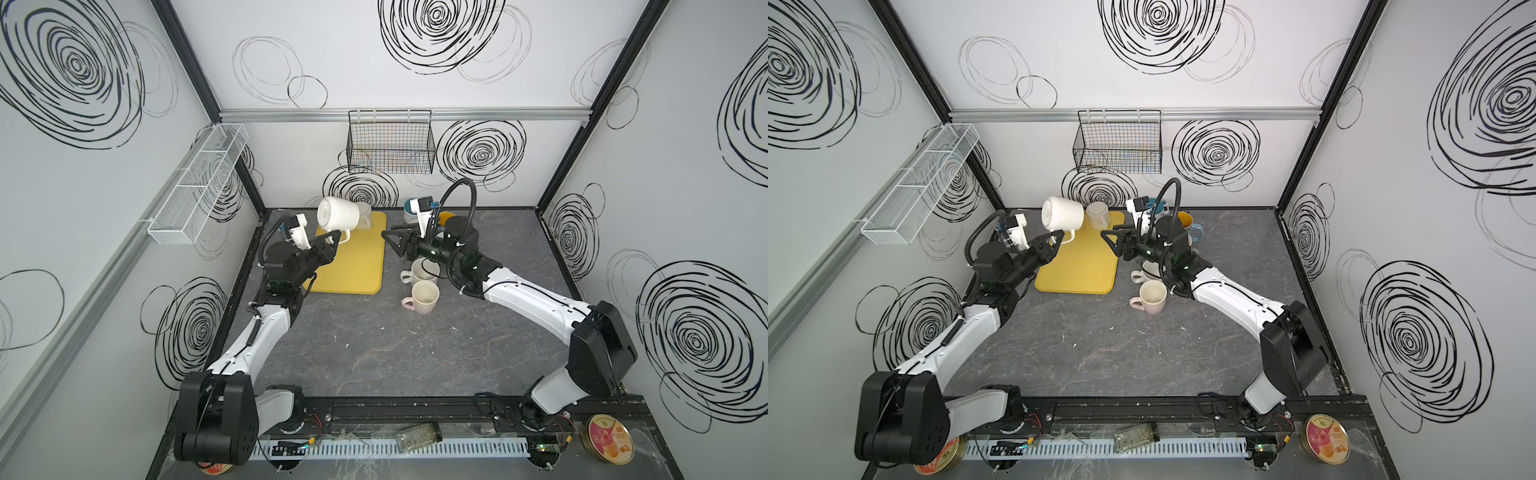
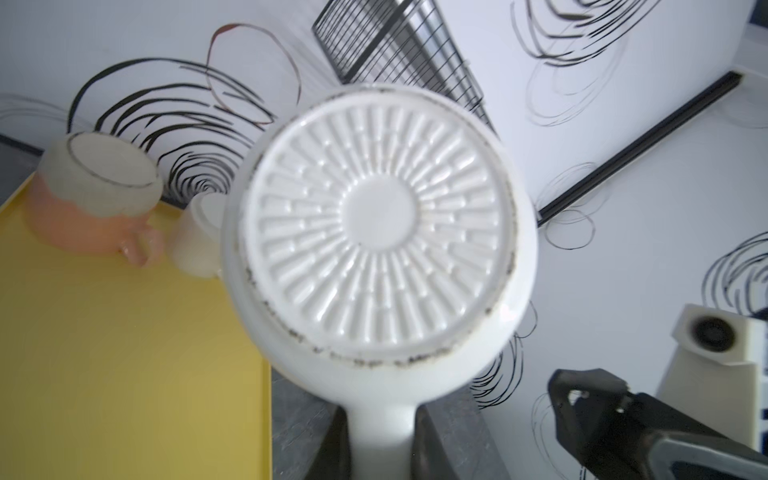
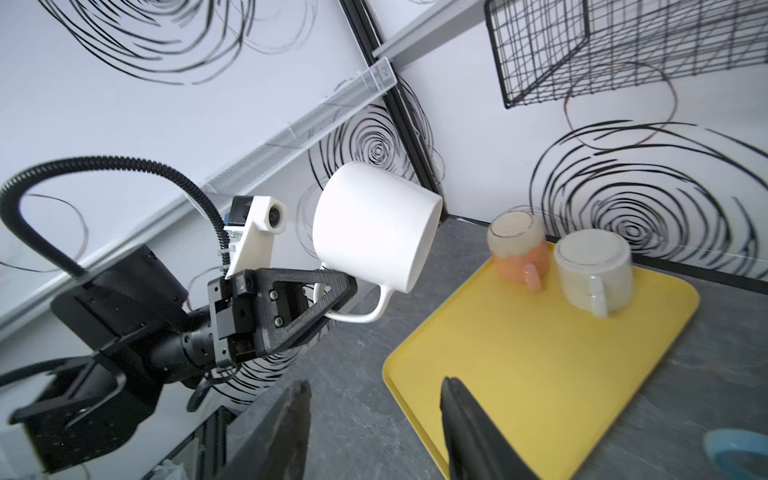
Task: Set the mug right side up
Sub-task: 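Lift and tilt the white ribbed mug with the left gripper while the right gripper approaches, then grasp the white ribbed mug with the right gripper from the left gripper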
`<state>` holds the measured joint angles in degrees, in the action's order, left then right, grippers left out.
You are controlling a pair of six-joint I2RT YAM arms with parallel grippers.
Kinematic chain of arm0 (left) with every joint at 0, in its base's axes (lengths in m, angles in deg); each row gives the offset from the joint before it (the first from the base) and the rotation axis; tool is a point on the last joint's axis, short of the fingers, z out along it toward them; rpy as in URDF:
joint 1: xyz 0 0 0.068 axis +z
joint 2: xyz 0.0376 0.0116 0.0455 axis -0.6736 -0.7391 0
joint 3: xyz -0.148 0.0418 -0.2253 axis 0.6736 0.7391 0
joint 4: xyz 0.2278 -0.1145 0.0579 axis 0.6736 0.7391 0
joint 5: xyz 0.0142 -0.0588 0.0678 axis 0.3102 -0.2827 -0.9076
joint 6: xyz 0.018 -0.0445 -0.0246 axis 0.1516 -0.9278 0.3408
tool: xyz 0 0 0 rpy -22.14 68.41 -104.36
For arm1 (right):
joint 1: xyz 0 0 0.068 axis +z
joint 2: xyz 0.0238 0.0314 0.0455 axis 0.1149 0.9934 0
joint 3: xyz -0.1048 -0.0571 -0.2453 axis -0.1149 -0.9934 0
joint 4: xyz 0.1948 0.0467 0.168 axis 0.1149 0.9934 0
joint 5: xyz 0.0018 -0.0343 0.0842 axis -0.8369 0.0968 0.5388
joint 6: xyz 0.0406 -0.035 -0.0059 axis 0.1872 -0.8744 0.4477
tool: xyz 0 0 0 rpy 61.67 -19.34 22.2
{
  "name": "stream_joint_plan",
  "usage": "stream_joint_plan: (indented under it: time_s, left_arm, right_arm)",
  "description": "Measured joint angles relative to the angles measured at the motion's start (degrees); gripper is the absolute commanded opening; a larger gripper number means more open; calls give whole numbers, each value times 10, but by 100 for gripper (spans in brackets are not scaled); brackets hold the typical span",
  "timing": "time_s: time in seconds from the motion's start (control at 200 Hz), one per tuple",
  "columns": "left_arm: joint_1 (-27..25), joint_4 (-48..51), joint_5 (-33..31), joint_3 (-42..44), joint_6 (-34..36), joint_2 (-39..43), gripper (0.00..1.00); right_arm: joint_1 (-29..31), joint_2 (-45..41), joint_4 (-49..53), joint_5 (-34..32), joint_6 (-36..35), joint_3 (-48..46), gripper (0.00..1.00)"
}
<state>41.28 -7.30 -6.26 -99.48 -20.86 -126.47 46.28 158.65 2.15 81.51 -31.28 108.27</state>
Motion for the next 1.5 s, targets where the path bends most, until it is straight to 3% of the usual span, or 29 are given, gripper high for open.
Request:
stream_joint_plan:
  time_s: [0.24, 0.46, 0.981, 1.266, 1.501]
  left_arm:
    - [-9, -120, 32, 0, -73, 51, 0]
    - [-39, -161, 39, -2, -102, 81, 0]
    - [-111, -172, 29, -5, -107, 83, 0]
    - [-127, -172, 30, -5, -103, 83, 0]
    - [-129, -159, 29, -5, -87, 86, 0]
  right_arm:
    - [-4, 35, -112, 112, 106, 22, 57]
    - [9, 68, -167, 193, 169, 61, 58]
    - [21, 88, -221, 215, 213, 84, 53]
    - [19, 101, -252, 220, 241, 92, 40]
    - [12, 101, -269, 226, 261, 92, 17]
